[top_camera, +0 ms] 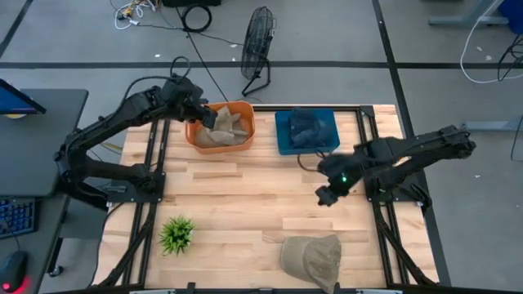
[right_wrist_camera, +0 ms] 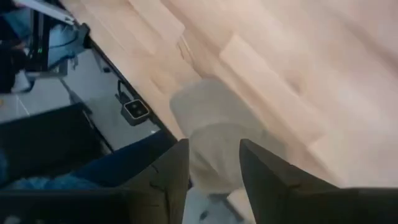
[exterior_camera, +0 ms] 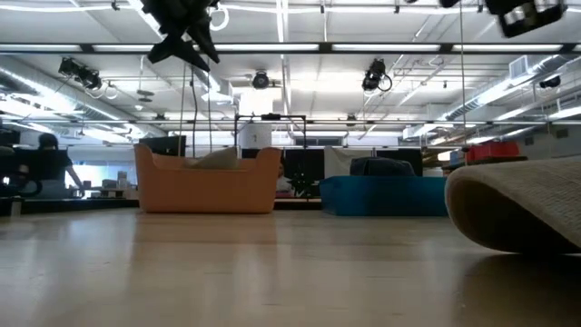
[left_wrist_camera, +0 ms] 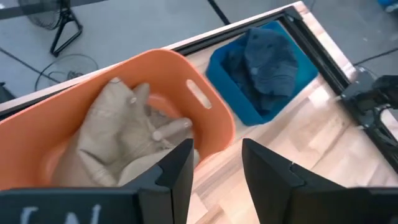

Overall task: Pick & Place hat
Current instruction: Put the brown cap into the orange bin

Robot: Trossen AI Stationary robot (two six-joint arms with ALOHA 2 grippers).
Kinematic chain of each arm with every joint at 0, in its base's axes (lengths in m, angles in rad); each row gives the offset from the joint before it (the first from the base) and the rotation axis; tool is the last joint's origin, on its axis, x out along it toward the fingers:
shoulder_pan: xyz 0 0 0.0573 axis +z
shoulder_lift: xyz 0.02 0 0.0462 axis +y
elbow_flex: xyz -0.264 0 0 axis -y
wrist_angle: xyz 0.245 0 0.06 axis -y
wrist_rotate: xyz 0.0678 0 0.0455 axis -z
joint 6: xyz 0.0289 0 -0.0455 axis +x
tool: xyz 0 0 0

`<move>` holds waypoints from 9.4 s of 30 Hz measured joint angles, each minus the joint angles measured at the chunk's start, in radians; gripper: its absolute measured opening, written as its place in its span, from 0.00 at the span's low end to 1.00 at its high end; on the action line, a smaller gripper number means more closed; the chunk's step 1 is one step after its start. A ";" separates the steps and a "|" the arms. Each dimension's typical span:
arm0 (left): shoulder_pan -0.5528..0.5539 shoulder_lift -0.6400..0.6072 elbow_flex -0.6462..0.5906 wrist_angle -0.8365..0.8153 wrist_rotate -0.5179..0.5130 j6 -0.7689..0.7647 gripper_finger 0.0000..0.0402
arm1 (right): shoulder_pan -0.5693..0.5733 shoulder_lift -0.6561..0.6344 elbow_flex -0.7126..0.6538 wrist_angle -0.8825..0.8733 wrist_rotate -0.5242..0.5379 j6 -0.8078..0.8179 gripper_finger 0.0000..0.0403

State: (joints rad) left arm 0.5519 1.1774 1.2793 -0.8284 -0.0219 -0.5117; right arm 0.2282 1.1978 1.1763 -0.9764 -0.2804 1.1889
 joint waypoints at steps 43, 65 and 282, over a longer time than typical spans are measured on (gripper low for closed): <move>-0.040 0.000 0.000 -0.158 0.000 0.138 0.47 | 0.413 0.448 -0.192 0.317 -0.055 0.783 0.50; -0.040 0.000 0.000 -0.141 0.000 0.077 0.47 | 0.480 0.281 -0.200 0.162 0.034 0.900 0.51; 0.221 0.033 -0.527 0.405 0.203 -0.234 0.01 | -0.547 0.082 0.237 0.286 0.082 -0.959 0.53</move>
State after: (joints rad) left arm 0.7727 1.2102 0.7525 -0.4233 0.1814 -0.7461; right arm -0.3191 1.2797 1.4132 -0.6907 -0.1989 0.2303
